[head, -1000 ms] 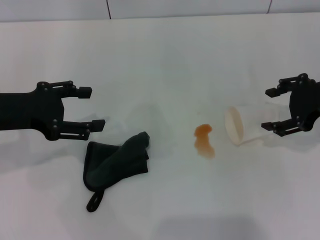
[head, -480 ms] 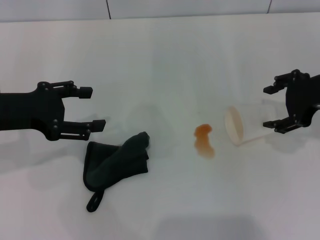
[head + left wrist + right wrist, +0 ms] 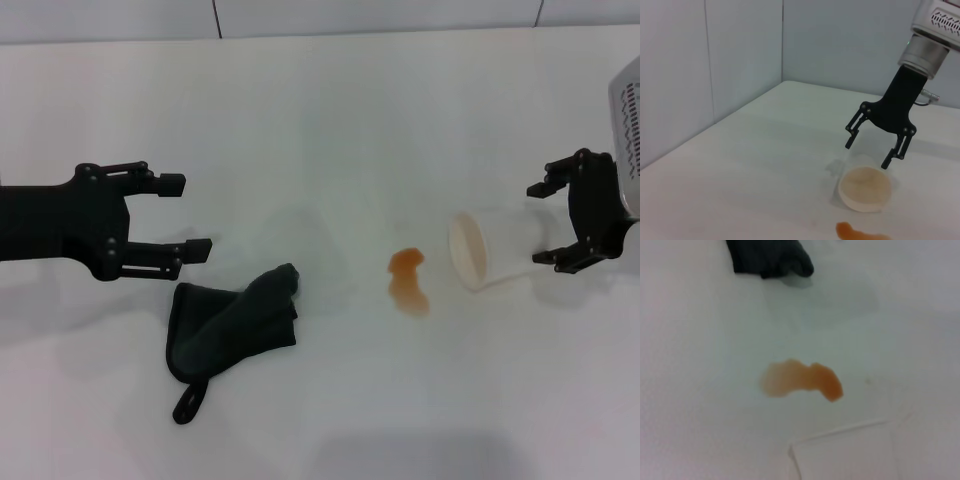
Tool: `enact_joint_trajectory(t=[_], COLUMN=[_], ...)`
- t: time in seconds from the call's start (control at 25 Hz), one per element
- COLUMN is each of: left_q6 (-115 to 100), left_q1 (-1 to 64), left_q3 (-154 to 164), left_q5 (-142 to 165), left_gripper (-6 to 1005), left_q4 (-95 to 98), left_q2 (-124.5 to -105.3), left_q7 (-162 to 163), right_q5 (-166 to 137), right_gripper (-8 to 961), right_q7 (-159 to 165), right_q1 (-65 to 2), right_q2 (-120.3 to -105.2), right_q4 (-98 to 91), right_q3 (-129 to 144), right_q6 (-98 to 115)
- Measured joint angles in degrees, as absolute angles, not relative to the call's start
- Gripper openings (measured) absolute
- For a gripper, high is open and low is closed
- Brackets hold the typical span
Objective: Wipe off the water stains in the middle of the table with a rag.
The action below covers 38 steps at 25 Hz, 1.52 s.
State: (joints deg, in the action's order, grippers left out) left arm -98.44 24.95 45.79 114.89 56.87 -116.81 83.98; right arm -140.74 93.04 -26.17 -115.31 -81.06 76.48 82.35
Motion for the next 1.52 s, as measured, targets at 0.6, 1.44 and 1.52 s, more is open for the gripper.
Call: enact_joint_trajectory(t=[0.6,1.44,1.52], left_q6=[-98.4,-98.3,-98.3], left_q1=[24.9,25.0,25.1], left_q3=[45.7,45.5,45.5], left_q5=[114.5,114.5,114.5], left_gripper=[863,863,863], left_q4=[58.1,58.3,58.3], left_q2=[-116.97,-117.07,-117.07], left_q7=[84.8,84.9,84.9], right_q5=[-141.6,-143.9,-144.1], right_gripper=[766,766,766], right_q7=[94.4,97.9,98.1], right_q1=[-26.8,-30.4,-30.5], right_q2=[-115.38,-115.40,-115.40], right_q4=[-81.4,-81.5,-81.5], right_q3=[79.5,82.8,82.9], right_q6=[82.3,82.3,82.3])
